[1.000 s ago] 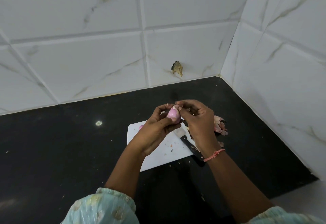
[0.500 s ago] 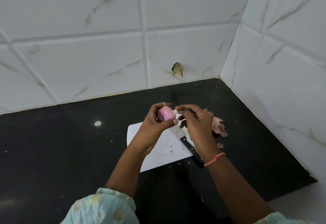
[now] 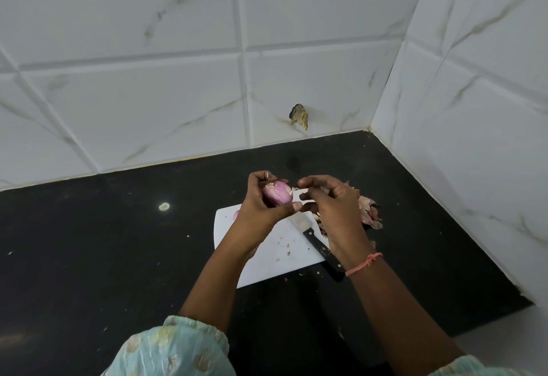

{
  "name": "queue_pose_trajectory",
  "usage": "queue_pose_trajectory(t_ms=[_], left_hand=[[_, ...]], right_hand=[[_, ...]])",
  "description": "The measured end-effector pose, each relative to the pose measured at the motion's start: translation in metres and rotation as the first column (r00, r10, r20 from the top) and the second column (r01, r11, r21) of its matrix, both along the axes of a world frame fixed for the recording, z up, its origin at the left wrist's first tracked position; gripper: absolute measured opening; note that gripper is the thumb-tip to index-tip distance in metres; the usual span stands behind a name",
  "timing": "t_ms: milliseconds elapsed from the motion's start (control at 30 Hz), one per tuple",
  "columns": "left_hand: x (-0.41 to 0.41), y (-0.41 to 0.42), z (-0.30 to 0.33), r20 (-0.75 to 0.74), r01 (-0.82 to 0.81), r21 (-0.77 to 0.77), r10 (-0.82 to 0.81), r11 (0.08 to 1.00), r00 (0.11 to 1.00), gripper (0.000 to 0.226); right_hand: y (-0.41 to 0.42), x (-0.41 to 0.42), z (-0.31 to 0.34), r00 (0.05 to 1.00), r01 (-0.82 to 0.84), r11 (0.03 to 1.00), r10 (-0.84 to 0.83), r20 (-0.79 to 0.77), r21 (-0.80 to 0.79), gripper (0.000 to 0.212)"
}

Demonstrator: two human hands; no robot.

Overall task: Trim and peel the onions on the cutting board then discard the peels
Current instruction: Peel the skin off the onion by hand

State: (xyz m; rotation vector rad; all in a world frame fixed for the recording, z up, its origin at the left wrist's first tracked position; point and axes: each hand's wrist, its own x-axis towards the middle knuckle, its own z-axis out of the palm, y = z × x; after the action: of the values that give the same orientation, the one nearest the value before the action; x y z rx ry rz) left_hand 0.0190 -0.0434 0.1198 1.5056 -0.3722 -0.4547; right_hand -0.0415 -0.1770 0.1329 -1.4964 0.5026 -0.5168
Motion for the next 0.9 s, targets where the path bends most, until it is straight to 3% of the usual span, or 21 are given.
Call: queue_pose_trajectory(t_ms=[167,233,367,567,767,900], left_hand=[[0.002,-0.001,-0.002,0.056,-0.026,0.057,0.023,0.998,0.998,0.067],[0.001,-0.001,-0.001,0.064,-0.030,0.048,0.027,0.998,0.998,0.066],[0.001,0.001,0.001,0.085,-0.058,0.015,0.057,0.998,0.995,0.058],[0.001,0.000,0.001,0.116,-0.071,0.023,0.068,0.997,0.991,0.056],[0.005,0.005,-0.001,-0.030,0.021,-0.024,-0.022,0.999,0.999,0.067],[0.002,0.008,0.005,-0.169,0.099,-0.147,-0.124,0.984,0.978,0.075]], right_hand=[[0.002,0.001,0.009,0.997,-0.056,0.992,0.061,-0.041,0.110,0.030],[0.003,-0.001,0.010,0.987,-0.119,0.993,0.118,-0.109,0.000,0.025],[0.005,-0.003,0.000,0.990,-0.141,0.920,0.122,-0.075,-0.365,0.011],[0.008,-0.002,-0.002,0.996,-0.093,0.876,0.087,-0.036,-0.473,0.008],[0.005,-0.001,0.001,0.986,-0.166,0.902,0.145,-0.083,-0.398,0.009],[-0.001,0.001,-0.002,0.994,-0.098,0.914,0.071,-0.082,-0.394,0.003]])
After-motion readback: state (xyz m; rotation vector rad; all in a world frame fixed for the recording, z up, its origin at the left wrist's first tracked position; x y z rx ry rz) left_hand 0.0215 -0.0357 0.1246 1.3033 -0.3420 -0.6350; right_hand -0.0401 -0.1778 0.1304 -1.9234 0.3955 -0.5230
